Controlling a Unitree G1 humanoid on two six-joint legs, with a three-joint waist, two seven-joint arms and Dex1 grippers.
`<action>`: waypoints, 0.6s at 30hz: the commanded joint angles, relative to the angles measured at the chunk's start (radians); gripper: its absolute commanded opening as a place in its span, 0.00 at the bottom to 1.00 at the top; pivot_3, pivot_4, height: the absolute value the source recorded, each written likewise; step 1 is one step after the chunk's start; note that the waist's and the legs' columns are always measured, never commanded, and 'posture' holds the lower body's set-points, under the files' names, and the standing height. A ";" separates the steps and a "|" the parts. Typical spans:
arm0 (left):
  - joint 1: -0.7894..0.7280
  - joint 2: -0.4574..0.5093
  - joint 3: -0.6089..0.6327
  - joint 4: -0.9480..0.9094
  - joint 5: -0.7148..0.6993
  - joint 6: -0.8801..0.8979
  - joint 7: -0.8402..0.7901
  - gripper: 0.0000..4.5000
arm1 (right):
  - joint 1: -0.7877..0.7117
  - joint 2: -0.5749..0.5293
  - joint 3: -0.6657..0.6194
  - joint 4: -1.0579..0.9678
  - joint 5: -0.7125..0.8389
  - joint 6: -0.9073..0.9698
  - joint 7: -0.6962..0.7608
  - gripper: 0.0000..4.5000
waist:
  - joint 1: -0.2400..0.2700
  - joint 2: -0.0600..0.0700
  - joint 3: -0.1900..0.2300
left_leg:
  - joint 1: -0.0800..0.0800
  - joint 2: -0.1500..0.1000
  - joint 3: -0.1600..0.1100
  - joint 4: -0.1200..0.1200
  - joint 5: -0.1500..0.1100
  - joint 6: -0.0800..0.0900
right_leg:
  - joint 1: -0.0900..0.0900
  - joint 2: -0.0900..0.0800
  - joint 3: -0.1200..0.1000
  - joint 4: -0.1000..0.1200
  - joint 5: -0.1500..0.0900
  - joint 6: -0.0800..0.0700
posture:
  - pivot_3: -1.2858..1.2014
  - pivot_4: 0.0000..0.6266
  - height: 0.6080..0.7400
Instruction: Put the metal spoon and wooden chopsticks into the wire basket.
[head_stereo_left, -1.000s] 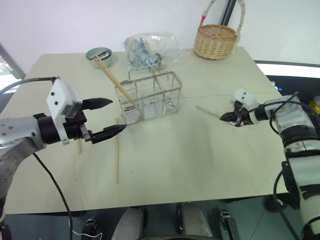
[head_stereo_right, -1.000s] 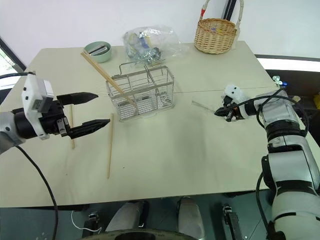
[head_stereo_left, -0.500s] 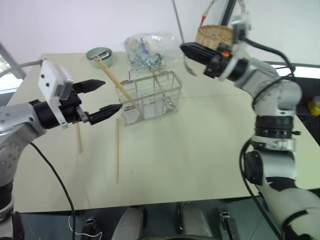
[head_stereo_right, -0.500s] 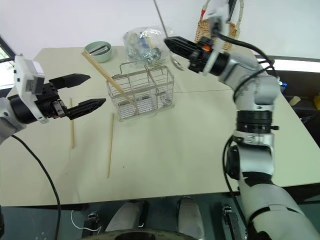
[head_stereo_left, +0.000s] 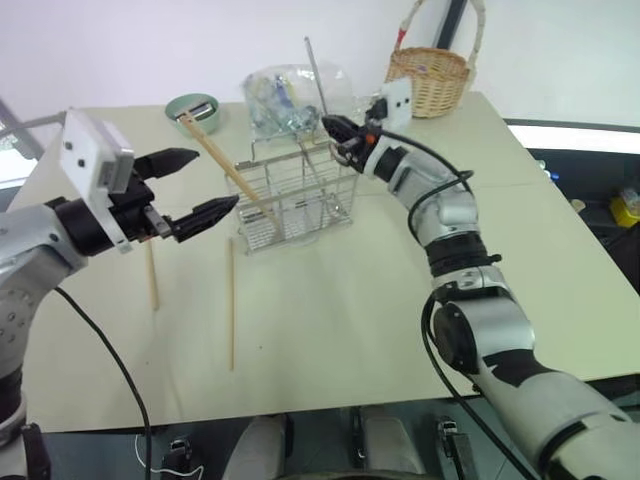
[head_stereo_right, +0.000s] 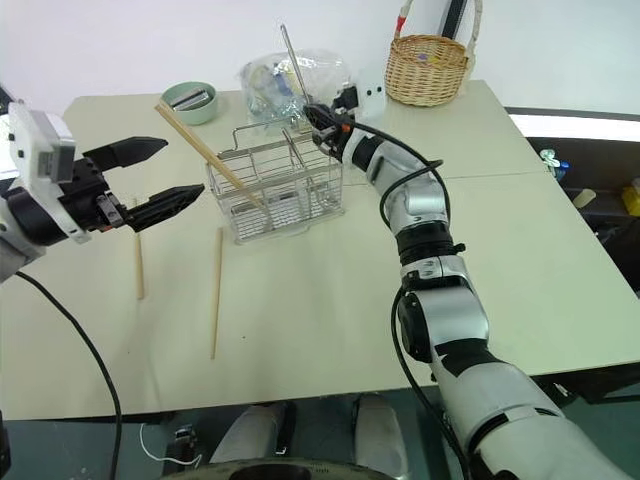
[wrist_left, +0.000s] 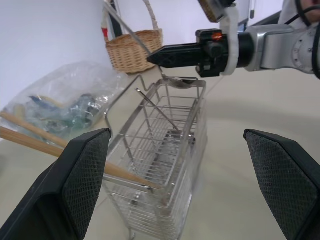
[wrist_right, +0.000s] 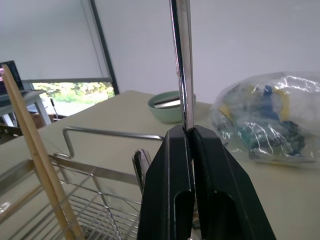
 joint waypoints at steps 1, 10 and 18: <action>0.009 0.016 0.063 -0.030 -0.015 0.002 0.016 1.00 | -0.018 0.012 -0.015 -0.016 0.022 0.001 0.005 0.22 | 0.000 0.000 0.000 | 0.000 0.000 0.000 0.000 0.000 0.000 | 0.000 0.000 0.000 0.000 0.000 0.000 | 0.52 0.24 0.55; 0.022 0.005 0.057 0.020 0.020 -0.017 0.036 1.00 | 0.000 -0.074 -0.029 -0.216 0.072 0.086 0.063 0.99 | 0.006 0.001 0.000 | 0.000 0.000 -0.001 0.001 0.000 -0.001 | 0.000 0.002 0.000 0.001 0.001 -0.001 | 0.52 0.24 0.55; -0.089 -0.040 0.117 0.224 0.084 0.029 0.262 1.00 | 0.104 -0.432 -0.057 -0.687 0.343 0.408 0.428 0.99 | 0.013 -0.001 -0.001 | 0.000 0.000 -0.002 0.001 0.000 0.001 | 0.001 0.002 -0.001 -0.002 0.001 -0.001 | 0.52 0.24 0.55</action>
